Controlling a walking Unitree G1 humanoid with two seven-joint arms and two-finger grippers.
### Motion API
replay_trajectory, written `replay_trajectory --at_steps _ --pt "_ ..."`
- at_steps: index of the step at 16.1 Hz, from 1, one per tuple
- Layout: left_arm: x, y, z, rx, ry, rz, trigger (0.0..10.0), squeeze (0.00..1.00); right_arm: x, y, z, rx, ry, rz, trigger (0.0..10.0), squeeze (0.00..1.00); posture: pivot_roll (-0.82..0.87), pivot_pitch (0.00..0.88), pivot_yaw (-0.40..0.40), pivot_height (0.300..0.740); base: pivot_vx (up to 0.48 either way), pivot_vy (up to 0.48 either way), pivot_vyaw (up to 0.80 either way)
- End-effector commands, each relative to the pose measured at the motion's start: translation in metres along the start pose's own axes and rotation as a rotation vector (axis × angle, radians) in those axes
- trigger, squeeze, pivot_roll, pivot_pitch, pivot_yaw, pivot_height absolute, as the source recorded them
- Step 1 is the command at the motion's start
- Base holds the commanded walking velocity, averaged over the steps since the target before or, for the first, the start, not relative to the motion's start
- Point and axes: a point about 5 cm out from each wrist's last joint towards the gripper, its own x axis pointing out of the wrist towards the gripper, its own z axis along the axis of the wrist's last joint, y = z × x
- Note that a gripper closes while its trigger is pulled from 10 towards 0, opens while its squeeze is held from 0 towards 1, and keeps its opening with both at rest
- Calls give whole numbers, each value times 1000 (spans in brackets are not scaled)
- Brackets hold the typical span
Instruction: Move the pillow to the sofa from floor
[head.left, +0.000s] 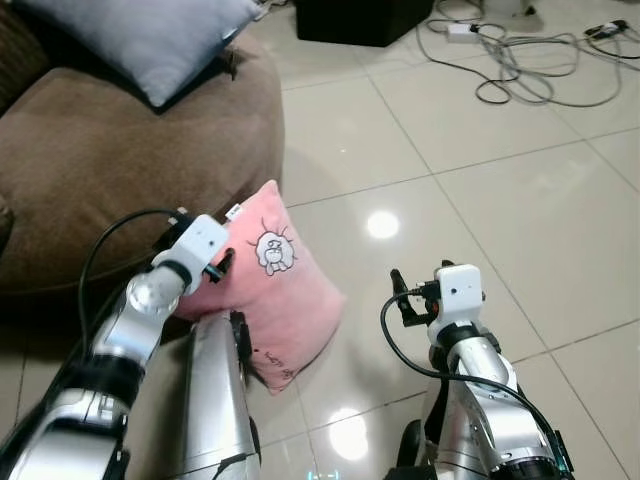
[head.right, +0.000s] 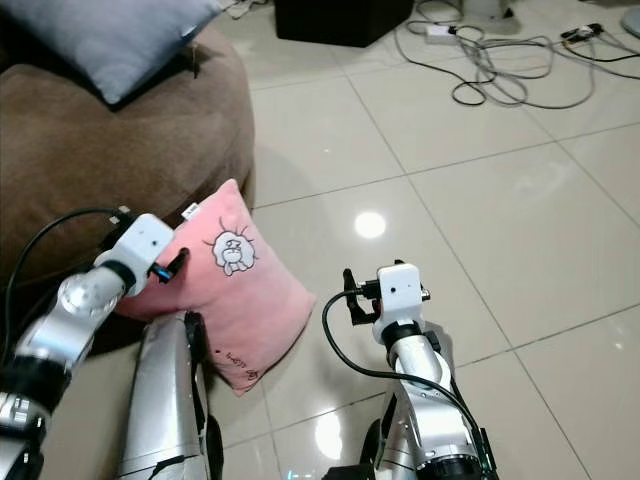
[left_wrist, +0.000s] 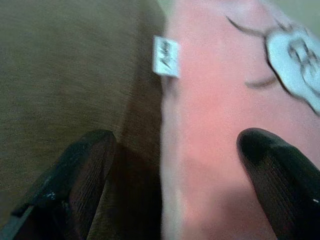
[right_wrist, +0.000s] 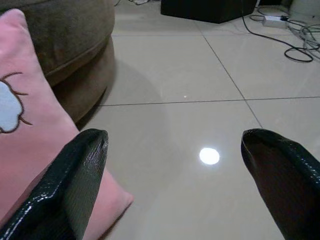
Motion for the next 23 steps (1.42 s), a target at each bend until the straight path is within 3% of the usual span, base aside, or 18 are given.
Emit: replay_trajectory --at_steps 1,2,6,13,15,18,23 --pt "0 -7 -10 35 51 -76 10000 1000 0 1 1 2 8 -2 10000 0 111 206 12 415 0 0 0" --pt "4 -14 -14 74 91 -160 10000 1000 1 3 2 6 4 2 10000 0 114 207 15 415 0 0 0" --pt "12 -15 -9 123 121 -242 10000 1000 2 6 4 14 -2 1 10000 0 111 206 32 415 0 0 0" --pt "23 -4 10 171 115 -165 10000 1000 -3 8 5 28 -16 -34 10000 0 67 190 64 415 0 0 0" --pt "27 20 35 174 50 -64 10000 1000 -7 5 5 27 -19 -53 10000 0 52 191 70 415 0 0 0" --pt "28 33 48 160 6 -6 10000 1000 -9 5 4 26 -13 -59 10000 0 52 191 70 415 0 0 0" --pt "30 6 32 192 67 -97 10000 1000 -7 9 4 32 -6 -46 10000 0 70 208 72 415 0 0 0"
